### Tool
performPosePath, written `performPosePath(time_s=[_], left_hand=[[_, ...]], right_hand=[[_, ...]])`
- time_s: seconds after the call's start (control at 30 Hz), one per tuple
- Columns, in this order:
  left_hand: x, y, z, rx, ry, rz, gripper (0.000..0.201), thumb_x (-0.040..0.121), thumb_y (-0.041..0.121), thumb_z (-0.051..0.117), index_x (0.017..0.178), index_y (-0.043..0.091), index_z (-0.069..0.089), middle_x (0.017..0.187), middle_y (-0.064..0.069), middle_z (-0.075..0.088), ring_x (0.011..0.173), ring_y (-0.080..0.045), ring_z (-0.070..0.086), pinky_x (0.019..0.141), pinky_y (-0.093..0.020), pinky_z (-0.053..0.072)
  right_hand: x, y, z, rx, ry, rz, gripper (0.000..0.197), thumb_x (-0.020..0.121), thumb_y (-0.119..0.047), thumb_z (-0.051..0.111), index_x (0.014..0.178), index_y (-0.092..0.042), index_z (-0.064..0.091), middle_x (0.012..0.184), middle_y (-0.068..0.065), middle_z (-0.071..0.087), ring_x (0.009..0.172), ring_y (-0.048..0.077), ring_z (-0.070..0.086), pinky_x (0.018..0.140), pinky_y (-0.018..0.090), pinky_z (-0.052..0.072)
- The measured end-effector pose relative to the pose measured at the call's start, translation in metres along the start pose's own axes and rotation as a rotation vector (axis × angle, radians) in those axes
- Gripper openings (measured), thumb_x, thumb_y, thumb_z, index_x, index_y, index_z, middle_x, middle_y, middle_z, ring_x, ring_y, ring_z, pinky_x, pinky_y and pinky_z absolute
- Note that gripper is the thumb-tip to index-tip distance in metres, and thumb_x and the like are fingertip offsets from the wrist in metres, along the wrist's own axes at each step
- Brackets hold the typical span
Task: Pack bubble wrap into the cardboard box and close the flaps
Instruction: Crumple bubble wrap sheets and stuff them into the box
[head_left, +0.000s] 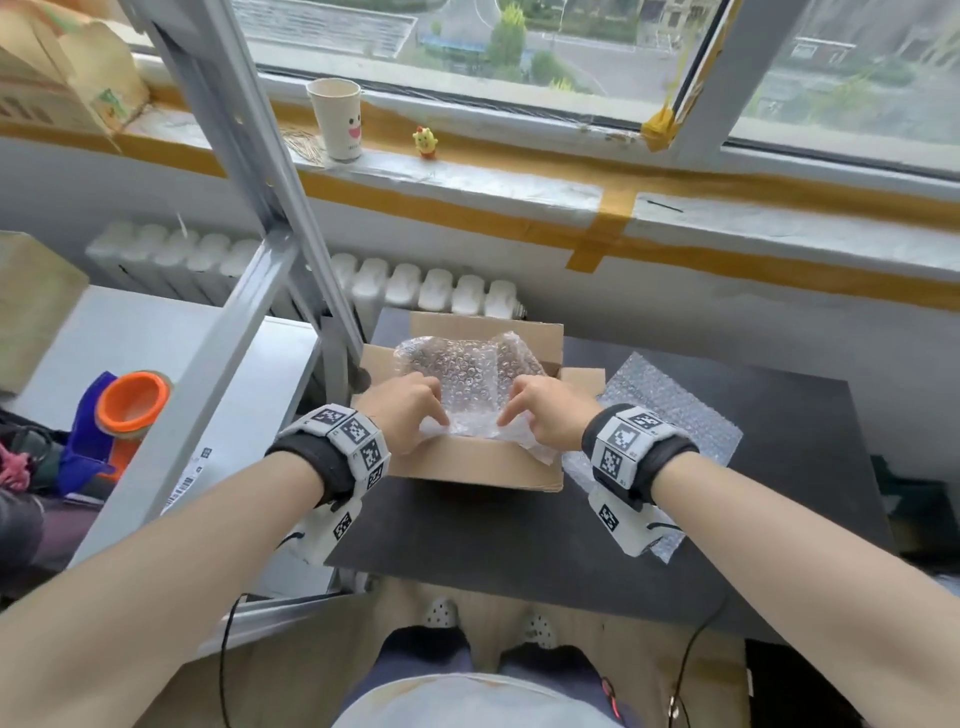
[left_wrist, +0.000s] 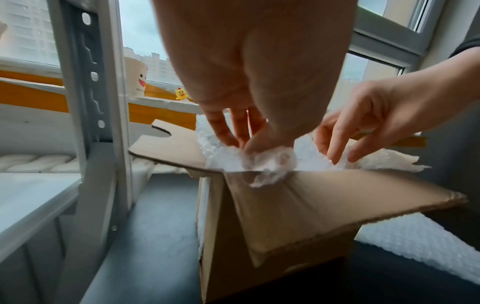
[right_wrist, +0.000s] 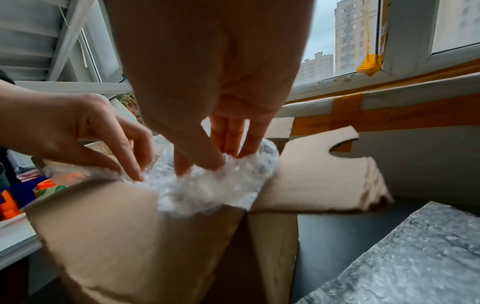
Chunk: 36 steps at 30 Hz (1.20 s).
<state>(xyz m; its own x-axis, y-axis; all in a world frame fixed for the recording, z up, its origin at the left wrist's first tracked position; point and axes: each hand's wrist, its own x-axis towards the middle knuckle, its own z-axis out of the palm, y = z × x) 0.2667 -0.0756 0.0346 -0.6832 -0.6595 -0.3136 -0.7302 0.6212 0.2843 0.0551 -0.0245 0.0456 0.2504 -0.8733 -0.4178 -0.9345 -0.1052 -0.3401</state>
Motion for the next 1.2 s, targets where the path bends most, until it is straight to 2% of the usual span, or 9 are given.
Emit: performPosePath(time_s=[0.17, 0.33, 0.53, 0.67, 0.8, 0.87, 0.97, 1.07, 1.2], left_hand=[[0.008, 0.004, -0.006, -0.093, -0.161, -0.051, 0.032, 0.086, 0.019, 0.044, 0.105, 0.027, 0.069, 0.115, 0.000, 0.066, 0.104, -0.022, 0.060, 0.086, -0.031, 0.049], [0.013, 0.005, 0.001, -0.065, -0.308, -0.073, 0.037, 0.091, 0.034, 0.032, 0.095, 0.014, 0.064, 0.108, -0.010, 0.065, 0.096, -0.026, 0.058, 0.085, -0.035, 0.046], [0.017, 0.009, 0.013, 0.023, -0.336, -0.110, 0.052, 0.096, 0.040, 0.022, 0.113, 0.008, 0.059, 0.121, -0.007, 0.046, 0.109, -0.024, 0.041, 0.096, -0.039, 0.033], [0.018, 0.012, 0.001, -0.051, -0.177, -0.108, 0.029, 0.094, 0.026, 0.033, 0.093, 0.012, 0.059, 0.106, -0.008, 0.059, 0.091, -0.024, 0.054, 0.079, -0.032, 0.042], [0.017, 0.009, -0.009, -0.022, 0.231, -0.072, 0.017, 0.093, 0.015, 0.045, 0.104, 0.012, 0.058, 0.101, -0.007, 0.054, 0.084, -0.024, 0.055, 0.061, -0.033, 0.044], [0.020, 0.010, -0.014, 0.023, 0.344, -0.044, 0.029, 0.090, 0.004, 0.048, 0.117, 0.012, 0.053, 0.107, -0.008, 0.051, 0.093, -0.024, 0.053, 0.057, -0.031, 0.040], [0.030, 0.007, -0.021, 0.119, 0.277, -0.084, 0.055, 0.084, -0.002, 0.055, 0.133, 0.021, 0.045, 0.124, -0.008, 0.045, 0.114, -0.024, 0.042, 0.072, -0.030, 0.041], [0.034, 0.001, -0.024, 0.161, 0.202, -0.140, 0.049, 0.085, 0.008, 0.059, 0.130, 0.027, 0.049, 0.131, -0.010, 0.041, 0.122, -0.027, 0.034, 0.095, -0.039, 0.040], [0.032, 0.004, -0.022, 0.064, 0.274, -0.065, 0.026, 0.091, 0.022, 0.056, 0.117, 0.021, 0.061, 0.121, -0.007, 0.051, 0.115, -0.025, 0.041, 0.088, -0.037, 0.039]], right_hand=[[0.001, -0.002, -0.005, 0.044, -0.128, 0.057, 0.054, 0.082, 0.013, 0.039, 0.113, -0.021, 0.068, 0.125, 0.004, 0.063, 0.113, 0.022, 0.058, 0.094, 0.032, 0.049], [0.003, -0.009, -0.010, 0.072, -0.250, 0.160, 0.052, 0.084, 0.006, 0.035, 0.115, -0.020, 0.068, 0.129, 0.003, 0.061, 0.117, 0.021, 0.056, 0.100, 0.033, 0.047], [0.008, -0.015, -0.005, -0.103, -0.462, 0.120, 0.048, 0.093, -0.004, 0.032, 0.130, -0.023, 0.056, 0.134, 0.002, 0.057, 0.120, 0.024, 0.052, 0.100, 0.031, 0.042], [0.003, -0.008, -0.018, 0.075, -0.230, 0.140, 0.045, 0.087, 0.004, 0.038, 0.117, -0.016, 0.066, 0.122, 0.003, 0.065, 0.111, 0.019, 0.059, 0.089, 0.024, 0.045], [0.008, 0.001, -0.029, 0.115, 0.169, 0.065, 0.037, 0.084, 0.004, 0.042, 0.106, -0.012, 0.068, 0.110, 0.006, 0.067, 0.103, 0.023, 0.062, 0.089, 0.033, 0.050], [0.015, 0.005, -0.030, 0.109, 0.301, 0.057, 0.030, 0.088, -0.001, 0.046, 0.110, -0.013, 0.064, 0.113, 0.007, 0.062, 0.104, 0.026, 0.060, 0.089, 0.040, 0.050], [0.024, 0.007, -0.029, 0.078, 0.312, 0.067, 0.033, 0.088, -0.005, 0.051, 0.119, -0.017, 0.056, 0.122, 0.005, 0.055, 0.107, 0.026, 0.058, 0.088, 0.043, 0.050], [0.030, 0.006, -0.029, 0.027, 0.269, 0.074, 0.034, 0.089, -0.007, 0.051, 0.121, -0.019, 0.055, 0.126, 0.004, 0.053, 0.107, 0.027, 0.058, 0.087, 0.042, 0.050], [0.037, 0.005, -0.024, 0.049, 0.214, 0.108, 0.036, 0.086, -0.008, 0.056, 0.120, -0.019, 0.053, 0.119, 0.005, 0.059, 0.107, 0.027, 0.058, 0.089, 0.042, 0.050]])
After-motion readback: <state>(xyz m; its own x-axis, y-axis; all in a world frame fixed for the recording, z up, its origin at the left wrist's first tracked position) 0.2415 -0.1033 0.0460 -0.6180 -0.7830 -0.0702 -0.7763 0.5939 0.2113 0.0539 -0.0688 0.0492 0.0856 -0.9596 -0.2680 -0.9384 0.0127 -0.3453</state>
